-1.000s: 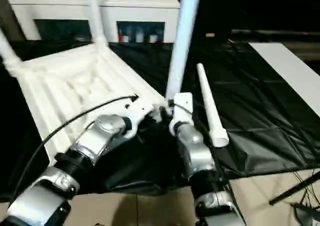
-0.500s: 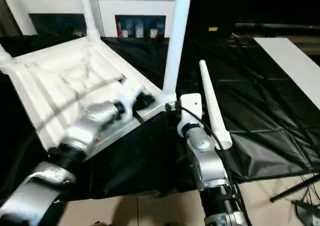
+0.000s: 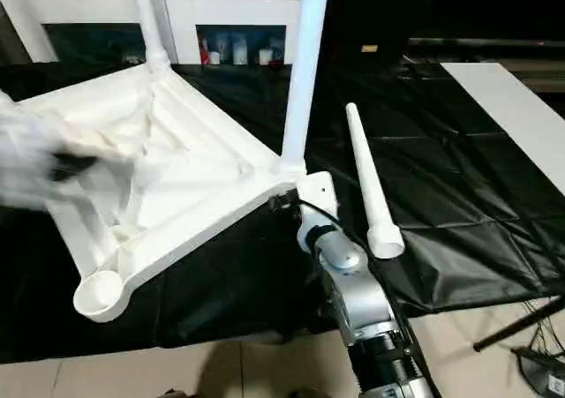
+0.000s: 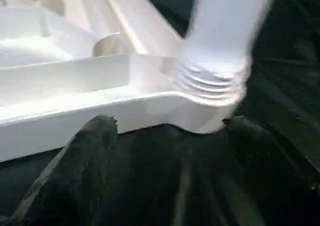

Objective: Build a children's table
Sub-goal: Rotate table base

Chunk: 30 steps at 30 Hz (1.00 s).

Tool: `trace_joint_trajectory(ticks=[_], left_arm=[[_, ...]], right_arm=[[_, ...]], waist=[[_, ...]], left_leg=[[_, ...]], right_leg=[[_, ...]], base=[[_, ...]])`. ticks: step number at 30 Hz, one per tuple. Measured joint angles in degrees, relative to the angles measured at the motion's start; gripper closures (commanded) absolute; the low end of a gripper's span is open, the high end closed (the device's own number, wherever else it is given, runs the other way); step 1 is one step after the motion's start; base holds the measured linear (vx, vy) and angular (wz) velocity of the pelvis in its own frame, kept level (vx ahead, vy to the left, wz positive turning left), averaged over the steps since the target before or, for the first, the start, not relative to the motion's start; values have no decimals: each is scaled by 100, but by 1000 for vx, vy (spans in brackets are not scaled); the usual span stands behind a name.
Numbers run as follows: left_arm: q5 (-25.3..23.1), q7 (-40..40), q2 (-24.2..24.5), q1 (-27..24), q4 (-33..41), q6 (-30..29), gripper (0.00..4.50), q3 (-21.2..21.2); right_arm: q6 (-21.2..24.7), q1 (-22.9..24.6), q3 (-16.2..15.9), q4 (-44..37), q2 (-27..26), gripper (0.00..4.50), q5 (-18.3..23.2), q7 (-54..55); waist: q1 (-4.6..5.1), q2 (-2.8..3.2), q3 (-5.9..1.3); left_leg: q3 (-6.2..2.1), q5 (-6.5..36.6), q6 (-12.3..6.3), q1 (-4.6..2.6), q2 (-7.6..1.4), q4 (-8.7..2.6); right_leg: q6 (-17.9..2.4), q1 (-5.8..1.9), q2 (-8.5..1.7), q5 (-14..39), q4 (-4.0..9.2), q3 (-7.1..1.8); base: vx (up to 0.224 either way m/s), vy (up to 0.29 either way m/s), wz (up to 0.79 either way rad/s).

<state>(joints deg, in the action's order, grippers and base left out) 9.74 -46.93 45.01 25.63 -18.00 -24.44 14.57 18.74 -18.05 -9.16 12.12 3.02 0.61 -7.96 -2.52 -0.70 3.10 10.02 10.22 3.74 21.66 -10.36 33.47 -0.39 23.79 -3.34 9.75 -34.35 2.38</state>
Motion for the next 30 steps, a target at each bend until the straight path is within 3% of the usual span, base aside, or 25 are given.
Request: trace_joint_trajectory(ticks=[3,9,15,22,30], left_arm=[[-105,225,71,-192,-188,-68,207,71],[-586,582,531,-751,-427,-764,203,-361],[-647,278,211,-935,-197,-1171,203,-900],[-501,101,-102,-959,505,-1482,203,-1328],[-227,18,-977,-947,1348,-1919,203,-1807]], right_arm=[[44,-2,-104,0,-44,64,-40,-15],[204,-5,-172,61,0,64,-65,-71],[206,-33,-208,284,-56,64,-105,-146],[59,-454,-257,1076,-195,64,-99,-334],[-110,-685,-244,1558,-286,64,-100,-511]], waist=[[-86,-8,0],[-67,-29,-7],[-70,-38,-8],[-74,-36,-7],[-57,-48,-12]], left_leg=[[1,1,-2,5,5,4],[0,-2,2,-12,3,6],[0,-3,5,-47,2,8],[-1,-3,5,-55,3,8],[0,-6,8,-60,2,14]], right_leg=[[3,-3,-3,2,0,-8],[2,-10,-1,1,-12,-10],[1,-44,-1,1,-12,-11],[-2,-51,-2,-1,-16,-10],[-3,-55,-2,-2,-28,-10]], base=[[0,0,0],[0,0,0],[0,0,0],[0,0,0],[0,0,0]])
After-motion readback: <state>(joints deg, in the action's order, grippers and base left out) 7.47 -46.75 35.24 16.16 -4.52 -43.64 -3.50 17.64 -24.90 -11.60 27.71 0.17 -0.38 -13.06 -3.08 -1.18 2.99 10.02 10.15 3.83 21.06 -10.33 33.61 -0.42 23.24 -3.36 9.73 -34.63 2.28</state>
